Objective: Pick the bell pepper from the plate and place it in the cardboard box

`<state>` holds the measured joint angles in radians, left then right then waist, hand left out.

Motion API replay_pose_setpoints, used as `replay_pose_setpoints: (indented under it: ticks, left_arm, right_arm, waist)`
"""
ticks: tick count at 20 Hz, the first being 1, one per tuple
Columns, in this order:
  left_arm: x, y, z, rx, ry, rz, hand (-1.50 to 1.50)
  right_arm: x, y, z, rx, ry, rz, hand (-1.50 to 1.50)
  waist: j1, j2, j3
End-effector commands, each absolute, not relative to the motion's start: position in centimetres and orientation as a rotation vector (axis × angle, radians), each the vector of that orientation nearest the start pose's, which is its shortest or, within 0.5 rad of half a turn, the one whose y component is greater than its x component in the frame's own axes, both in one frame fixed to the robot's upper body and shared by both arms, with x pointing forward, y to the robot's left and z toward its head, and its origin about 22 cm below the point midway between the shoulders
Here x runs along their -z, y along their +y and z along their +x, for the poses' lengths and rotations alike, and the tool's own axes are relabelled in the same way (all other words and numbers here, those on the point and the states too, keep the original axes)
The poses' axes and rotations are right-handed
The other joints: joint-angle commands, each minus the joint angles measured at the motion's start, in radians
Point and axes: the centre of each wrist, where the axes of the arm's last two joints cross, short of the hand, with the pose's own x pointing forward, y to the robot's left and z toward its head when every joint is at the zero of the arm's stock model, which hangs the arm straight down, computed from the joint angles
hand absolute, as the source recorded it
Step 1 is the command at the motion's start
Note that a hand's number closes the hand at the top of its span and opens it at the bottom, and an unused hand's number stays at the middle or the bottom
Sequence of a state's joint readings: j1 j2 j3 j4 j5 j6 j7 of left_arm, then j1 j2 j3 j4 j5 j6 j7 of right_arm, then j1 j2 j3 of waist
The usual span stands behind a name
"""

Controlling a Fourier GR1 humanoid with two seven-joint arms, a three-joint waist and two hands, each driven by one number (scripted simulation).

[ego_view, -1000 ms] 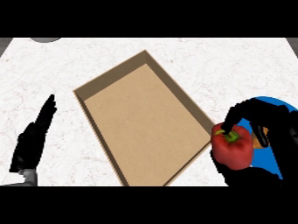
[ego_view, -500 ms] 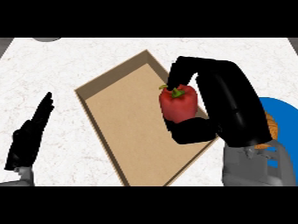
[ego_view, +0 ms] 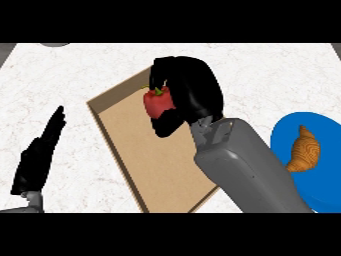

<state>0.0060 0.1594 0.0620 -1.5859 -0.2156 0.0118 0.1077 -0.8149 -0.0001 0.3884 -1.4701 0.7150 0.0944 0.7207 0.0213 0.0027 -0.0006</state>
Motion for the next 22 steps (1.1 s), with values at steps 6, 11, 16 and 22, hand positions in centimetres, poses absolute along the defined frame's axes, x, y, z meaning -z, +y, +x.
replay_pose_setpoints:
  ticks: [6, 11, 16, 22]
  left_arm:
    - [-2.7, 28.6, 24.5, 0.228, -1.457, 0.347, 0.0]
    - [-2.0, 27.5, 25.2, 0.229, -1.481, 0.368, 0.0]
    - [-1.0, 28.3, 24.7, 0.226, -1.457, 0.368, 0.0]
    - [-1.4, 27.9, 24.9, 0.2, -1.455, 0.38, 0.0]
  right_arm:
    - [-11.9, -2.4, 36.4, -0.871, -1.433, -0.637, -1.5]
    - [-11.1, -0.8, 36.4, -0.778, -1.512, -0.566, -1.5]
    - [-13.8, -2.4, 37.4, -0.461, -1.658, -0.481, -1.5]
    - [-13.5, -5.4, 37.6, -0.182, -1.741, -0.375, -1.5]
  waist:
    - [0.018, 0.003, 0.001]
    - [0.015, 0.004, 0.0]
    - [0.003, 0.002, 0.001]
    - [-0.013, -0.001, 0.002]
